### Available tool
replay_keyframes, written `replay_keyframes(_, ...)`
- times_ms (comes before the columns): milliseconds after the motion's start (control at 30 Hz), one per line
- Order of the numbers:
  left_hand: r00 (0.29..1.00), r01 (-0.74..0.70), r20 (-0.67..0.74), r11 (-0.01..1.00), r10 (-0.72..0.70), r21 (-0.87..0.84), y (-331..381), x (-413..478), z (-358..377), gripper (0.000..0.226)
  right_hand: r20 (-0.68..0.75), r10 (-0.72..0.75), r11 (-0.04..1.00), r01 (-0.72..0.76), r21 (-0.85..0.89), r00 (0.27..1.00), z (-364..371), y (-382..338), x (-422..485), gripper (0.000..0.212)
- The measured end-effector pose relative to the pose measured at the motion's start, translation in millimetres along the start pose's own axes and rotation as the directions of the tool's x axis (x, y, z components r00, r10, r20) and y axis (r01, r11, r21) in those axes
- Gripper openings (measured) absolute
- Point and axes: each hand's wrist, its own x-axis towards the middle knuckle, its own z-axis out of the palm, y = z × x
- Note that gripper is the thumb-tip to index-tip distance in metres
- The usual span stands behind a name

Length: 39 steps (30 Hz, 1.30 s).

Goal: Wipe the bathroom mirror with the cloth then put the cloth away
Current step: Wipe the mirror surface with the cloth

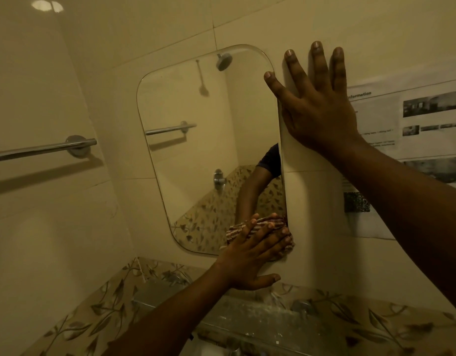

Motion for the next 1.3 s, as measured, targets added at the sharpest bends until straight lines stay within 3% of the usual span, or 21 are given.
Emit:
replay_keyframes(433,0.993,-0.103,0.067,0.993,0.099,0.06,2,-17,14,0.088,0.011,-0.003,1.0,0.002,0.008,1.0,0,1,0,0.059)
replay_keyframes(567,0.972,-0.233,0.065,0.966,0.227,0.113,-24,-12,8,0.077,0.006,-0.009,1.0,0.008,0.004,1.0,0,0,1,0.059)
replay_keyframes(833,0.968,-0.249,0.011,0.956,0.25,0.158,-70,15,-25,0.073,0.004,-0.009,1.0,0.009,-0.003,1.0,1,1,1,0.06)
replay_keyframes(1033,0.946,-0.323,0.057,0.925,0.319,0.201,-125,45,-64,0.076,-0.002,-0.012,1.0,0.012,-0.004,1.0,3,1,0,0.06)
replay_keyframes(1300,0.965,-0.255,0.021,0.923,0.261,0.287,-194,90,-122,0.081,-0.008,-0.019,1.0,0.019,-0.018,1.0,2,1,-1,0.062)
